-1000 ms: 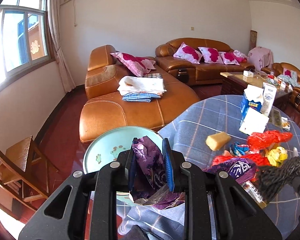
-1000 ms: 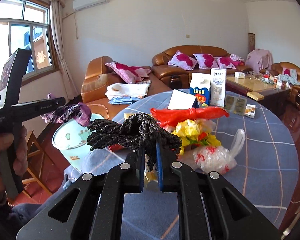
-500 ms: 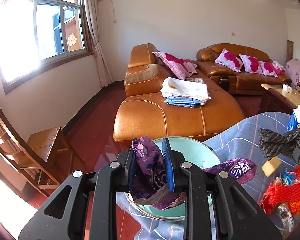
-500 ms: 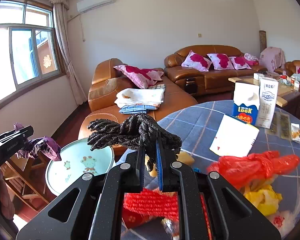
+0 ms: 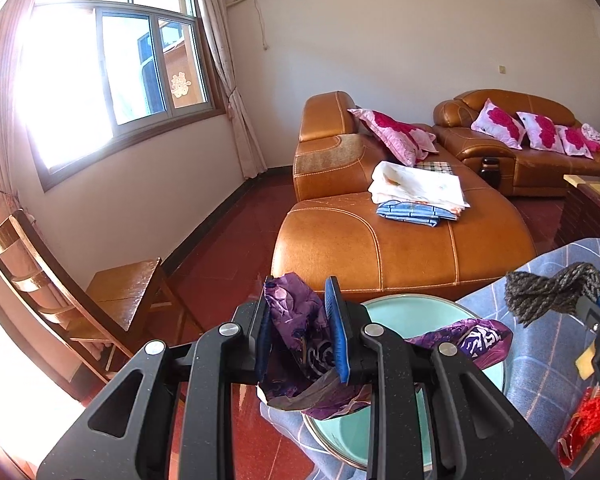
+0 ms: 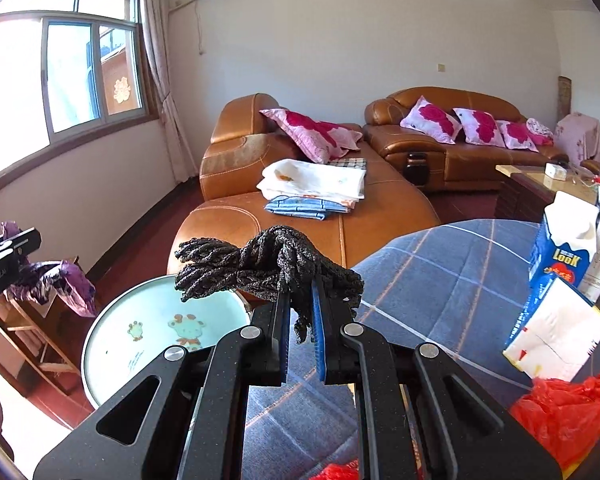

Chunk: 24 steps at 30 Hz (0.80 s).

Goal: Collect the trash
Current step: 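Carry the purple wrappers and black pad over the blue bin and open both grippers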

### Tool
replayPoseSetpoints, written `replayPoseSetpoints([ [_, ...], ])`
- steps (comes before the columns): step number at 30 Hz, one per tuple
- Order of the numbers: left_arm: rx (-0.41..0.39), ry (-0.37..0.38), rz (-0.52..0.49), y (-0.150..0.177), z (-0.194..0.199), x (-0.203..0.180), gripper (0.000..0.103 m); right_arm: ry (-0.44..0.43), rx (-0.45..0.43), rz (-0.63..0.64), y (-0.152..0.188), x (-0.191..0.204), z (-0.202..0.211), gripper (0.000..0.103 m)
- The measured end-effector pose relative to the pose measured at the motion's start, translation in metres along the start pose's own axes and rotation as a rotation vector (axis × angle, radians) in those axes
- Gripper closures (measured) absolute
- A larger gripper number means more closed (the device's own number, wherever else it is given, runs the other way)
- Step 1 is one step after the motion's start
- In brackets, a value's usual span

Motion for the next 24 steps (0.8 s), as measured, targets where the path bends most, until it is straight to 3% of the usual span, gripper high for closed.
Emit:
replayPoseSetpoints([
  [4, -0.025, -0.024, -0.001, -0.005, -0.002, 0.005, 0.078, -0.033, 0.017, 0.048, 0.005, 0.014, -0.008, 0.092],
  [13, 0.000, -0.040, -0.028, 0.003, -0.017, 0.003, 0.078, -0.086, 0.036, 0.114, 0.010, 0.037, -0.021, 0.092],
  [24, 0.008, -0.041, -0.039, 0.011, -0.024, 0.003, 0.077, -0.094, 0.043, 0.139, 0.012, 0.040, -0.023, 0.092],
])
Point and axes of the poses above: each gripper's, at about its wrist camera, not at the fingertips, and z roughly against the way its jaws point, x to its left, y to its underside, the point moved 2 cm from there along -z, roughly the way its jaws point, and after that the axes turned 13 degrees about -x, right-handed, at the moved point
